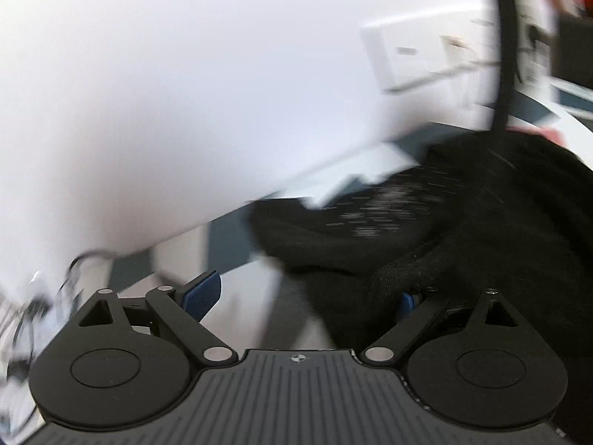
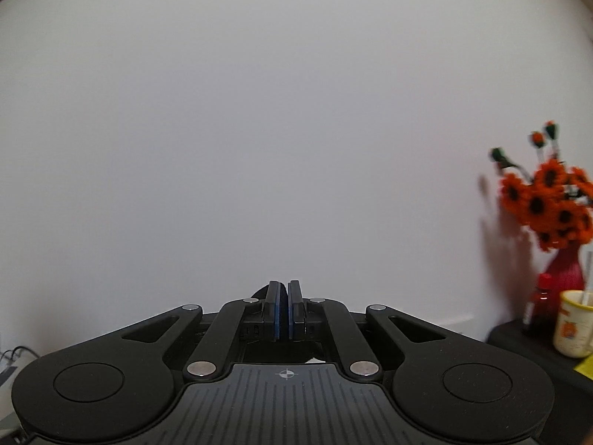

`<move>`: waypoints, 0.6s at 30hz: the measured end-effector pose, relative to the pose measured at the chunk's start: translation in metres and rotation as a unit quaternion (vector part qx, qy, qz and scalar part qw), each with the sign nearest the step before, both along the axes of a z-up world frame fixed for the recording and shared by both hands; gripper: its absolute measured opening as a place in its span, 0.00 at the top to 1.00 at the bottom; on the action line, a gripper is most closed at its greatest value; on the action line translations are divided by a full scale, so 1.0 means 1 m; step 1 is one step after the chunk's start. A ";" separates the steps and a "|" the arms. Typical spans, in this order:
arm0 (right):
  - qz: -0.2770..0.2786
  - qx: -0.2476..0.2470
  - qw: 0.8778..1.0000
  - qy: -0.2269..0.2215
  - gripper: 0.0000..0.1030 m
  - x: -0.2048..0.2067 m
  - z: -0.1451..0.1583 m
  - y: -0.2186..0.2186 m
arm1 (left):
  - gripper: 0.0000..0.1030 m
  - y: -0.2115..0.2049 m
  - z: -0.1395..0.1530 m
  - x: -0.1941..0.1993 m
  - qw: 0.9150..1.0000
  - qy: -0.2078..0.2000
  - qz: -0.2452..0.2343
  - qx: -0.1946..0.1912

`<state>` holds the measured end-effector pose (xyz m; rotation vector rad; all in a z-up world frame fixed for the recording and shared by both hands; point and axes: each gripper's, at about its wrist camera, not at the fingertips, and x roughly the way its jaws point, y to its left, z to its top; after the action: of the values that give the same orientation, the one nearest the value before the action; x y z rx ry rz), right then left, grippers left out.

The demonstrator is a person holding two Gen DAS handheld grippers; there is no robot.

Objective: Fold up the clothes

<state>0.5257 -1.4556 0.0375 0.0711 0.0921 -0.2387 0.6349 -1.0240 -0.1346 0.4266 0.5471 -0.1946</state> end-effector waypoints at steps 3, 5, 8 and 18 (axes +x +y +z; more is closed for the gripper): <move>0.028 0.002 1.000 0.004 0.97 0.024 0.000 0.017 | 0.10 0.038 0.007 0.013 0.998 -0.007 0.070 -0.007; 0.054 -0.003 0.999 -0.007 0.97 0.038 0.002 0.033 | 0.09 0.060 0.009 0.019 0.995 -0.001 0.096 -0.014; 0.091 0.002 0.995 -0.041 0.97 0.045 0.010 0.052 | 0.09 0.078 0.006 0.016 0.994 -0.001 0.114 -0.007; 0.057 -0.053 0.976 0.204 0.97 0.062 -0.124 0.021 | 0.09 0.079 -0.014 -0.007 0.996 0.035 0.073 0.026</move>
<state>0.5873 -1.4350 -0.0868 -0.0895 0.4901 -0.1400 0.6281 -0.9446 -0.1481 0.4296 0.6516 -0.0550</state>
